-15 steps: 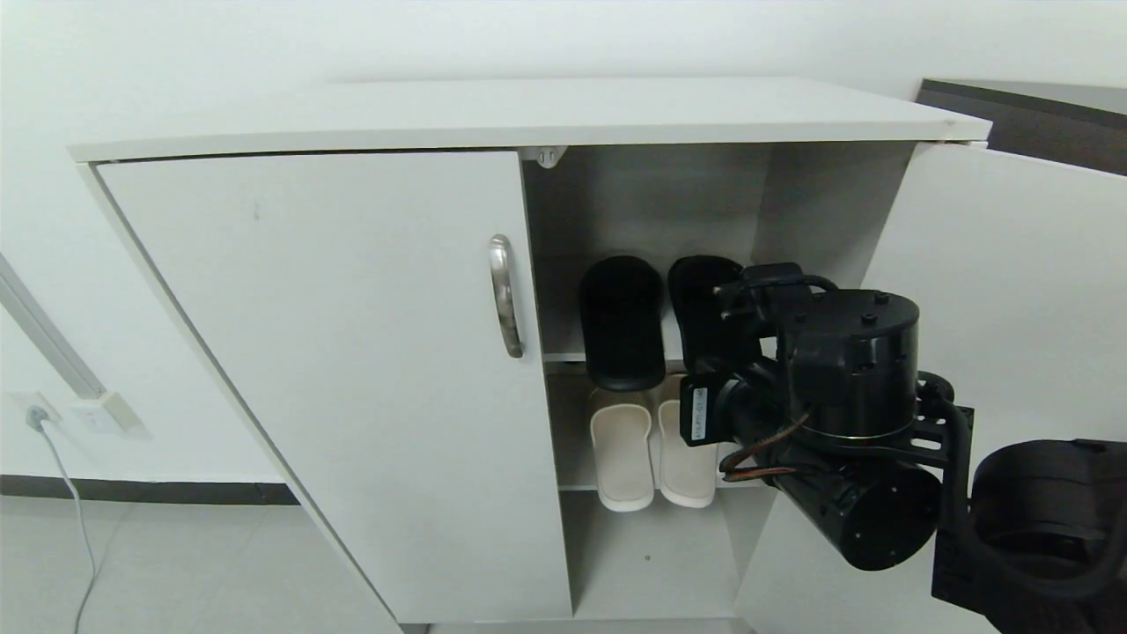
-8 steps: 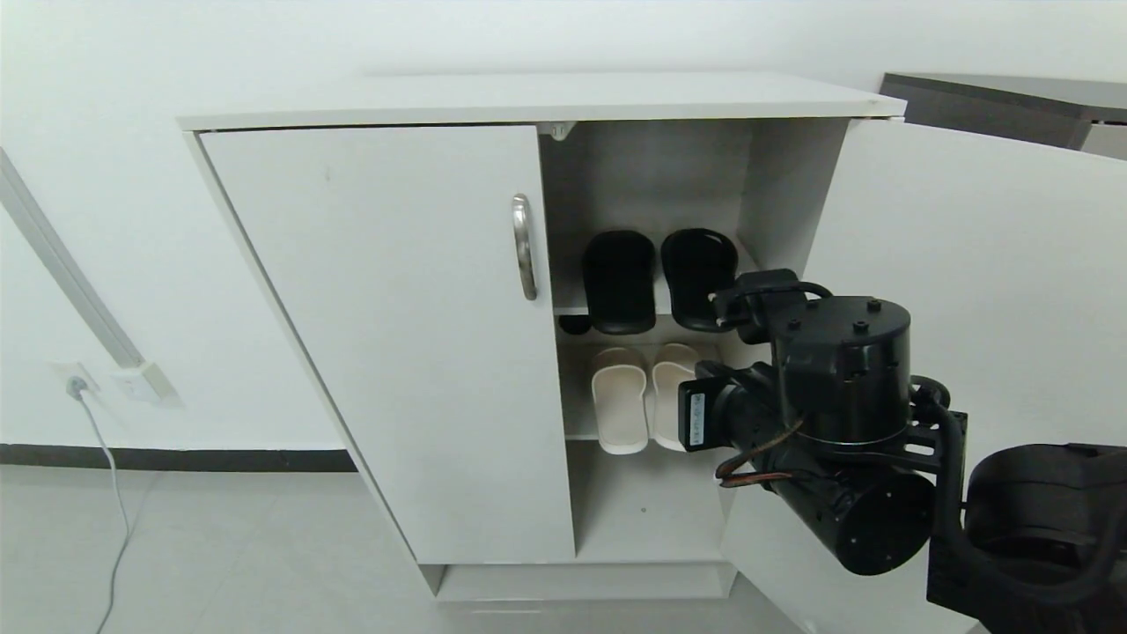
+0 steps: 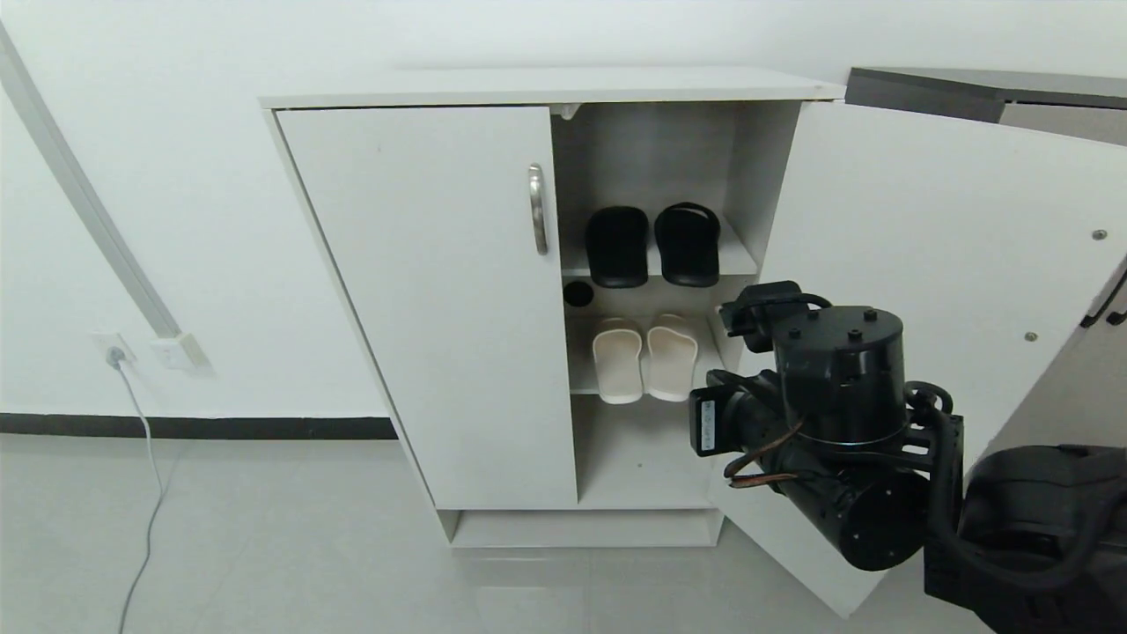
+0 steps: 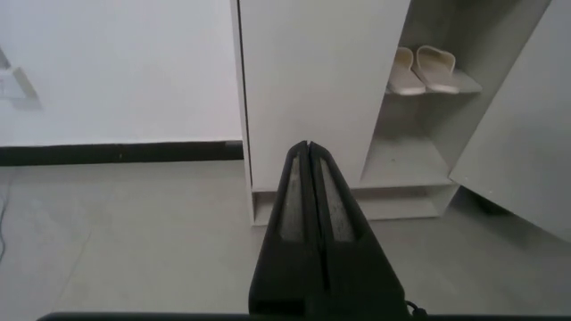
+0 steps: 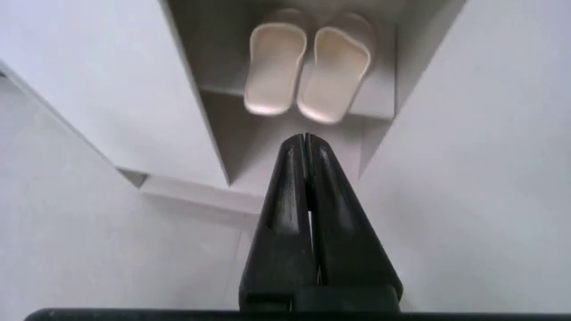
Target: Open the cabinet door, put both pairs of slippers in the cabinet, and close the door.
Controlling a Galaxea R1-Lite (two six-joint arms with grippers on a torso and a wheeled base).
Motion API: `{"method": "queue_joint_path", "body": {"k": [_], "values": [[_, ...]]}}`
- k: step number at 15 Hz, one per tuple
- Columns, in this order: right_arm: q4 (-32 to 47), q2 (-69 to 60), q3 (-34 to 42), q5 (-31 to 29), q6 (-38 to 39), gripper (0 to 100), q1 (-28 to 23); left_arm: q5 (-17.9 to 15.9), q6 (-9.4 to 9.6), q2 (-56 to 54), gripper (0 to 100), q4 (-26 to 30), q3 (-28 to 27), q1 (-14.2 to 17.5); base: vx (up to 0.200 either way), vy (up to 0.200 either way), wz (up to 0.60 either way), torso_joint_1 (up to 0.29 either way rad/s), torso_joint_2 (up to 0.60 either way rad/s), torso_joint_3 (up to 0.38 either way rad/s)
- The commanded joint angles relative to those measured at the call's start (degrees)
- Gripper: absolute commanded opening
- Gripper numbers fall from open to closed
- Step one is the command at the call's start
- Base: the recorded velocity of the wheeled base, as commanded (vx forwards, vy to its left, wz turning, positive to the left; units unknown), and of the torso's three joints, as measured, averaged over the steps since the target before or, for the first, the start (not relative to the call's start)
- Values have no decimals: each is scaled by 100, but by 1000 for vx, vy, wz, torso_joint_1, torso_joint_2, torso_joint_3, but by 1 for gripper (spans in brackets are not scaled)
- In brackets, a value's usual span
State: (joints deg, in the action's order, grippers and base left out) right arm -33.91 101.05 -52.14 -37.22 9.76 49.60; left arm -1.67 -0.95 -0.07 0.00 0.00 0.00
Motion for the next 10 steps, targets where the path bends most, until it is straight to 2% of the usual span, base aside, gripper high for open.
{"method": "queue_joint_path", "body": {"k": [1, 10], "values": [[-1, 55, 28, 4, -1, 0, -3, 0, -2, 7, 0, 0, 0, 0, 0, 0, 0, 0, 0, 0], [-63, 117, 151, -5, -10, 0, 23, 0, -10, 7, 0, 0, 0, 0, 0, 0, 0, 0, 0, 0]]}}
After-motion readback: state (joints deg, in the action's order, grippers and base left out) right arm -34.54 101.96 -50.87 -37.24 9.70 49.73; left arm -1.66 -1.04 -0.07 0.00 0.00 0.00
